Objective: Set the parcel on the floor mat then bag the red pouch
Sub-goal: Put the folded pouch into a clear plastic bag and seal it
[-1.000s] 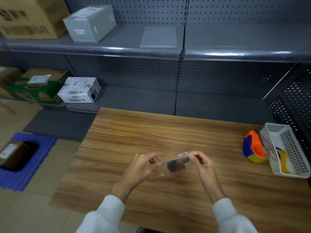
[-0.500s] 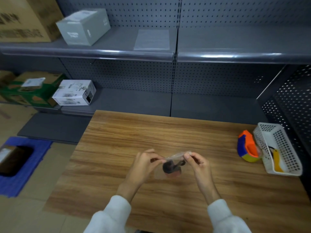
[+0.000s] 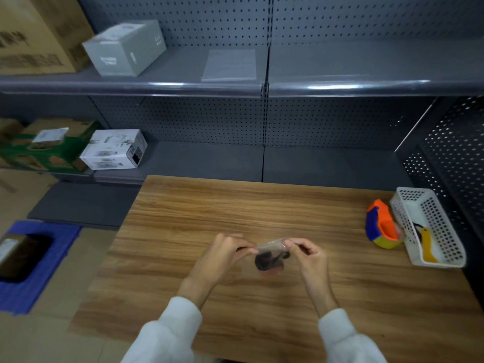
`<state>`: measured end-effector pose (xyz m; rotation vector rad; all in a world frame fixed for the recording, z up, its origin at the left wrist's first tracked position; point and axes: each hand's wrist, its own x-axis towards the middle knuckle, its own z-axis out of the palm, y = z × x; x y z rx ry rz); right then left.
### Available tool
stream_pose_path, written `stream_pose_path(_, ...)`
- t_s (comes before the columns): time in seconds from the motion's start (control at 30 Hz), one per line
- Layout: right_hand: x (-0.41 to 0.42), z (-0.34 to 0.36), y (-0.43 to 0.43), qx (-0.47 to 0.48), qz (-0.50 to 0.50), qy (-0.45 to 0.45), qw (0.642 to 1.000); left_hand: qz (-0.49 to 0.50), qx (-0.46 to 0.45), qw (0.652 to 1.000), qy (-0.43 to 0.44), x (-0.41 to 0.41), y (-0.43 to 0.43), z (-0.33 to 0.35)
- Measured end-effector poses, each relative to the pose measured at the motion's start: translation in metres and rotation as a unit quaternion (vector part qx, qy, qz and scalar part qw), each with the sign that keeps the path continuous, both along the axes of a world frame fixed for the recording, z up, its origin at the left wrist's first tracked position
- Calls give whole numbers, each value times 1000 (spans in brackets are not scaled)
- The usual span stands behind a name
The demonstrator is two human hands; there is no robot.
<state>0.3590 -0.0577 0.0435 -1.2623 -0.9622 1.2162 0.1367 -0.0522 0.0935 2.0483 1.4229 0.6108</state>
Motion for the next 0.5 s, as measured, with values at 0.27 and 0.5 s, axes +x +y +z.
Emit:
stream_pose_path(0.27,3,0,-5,-3,1,-22,1000,-44,22,998,44,-2,-4,-1)
stream_pose_path(0.5,10,-2,-9,1,4,-45,999,-60,46,995,68,4,-5,-2)
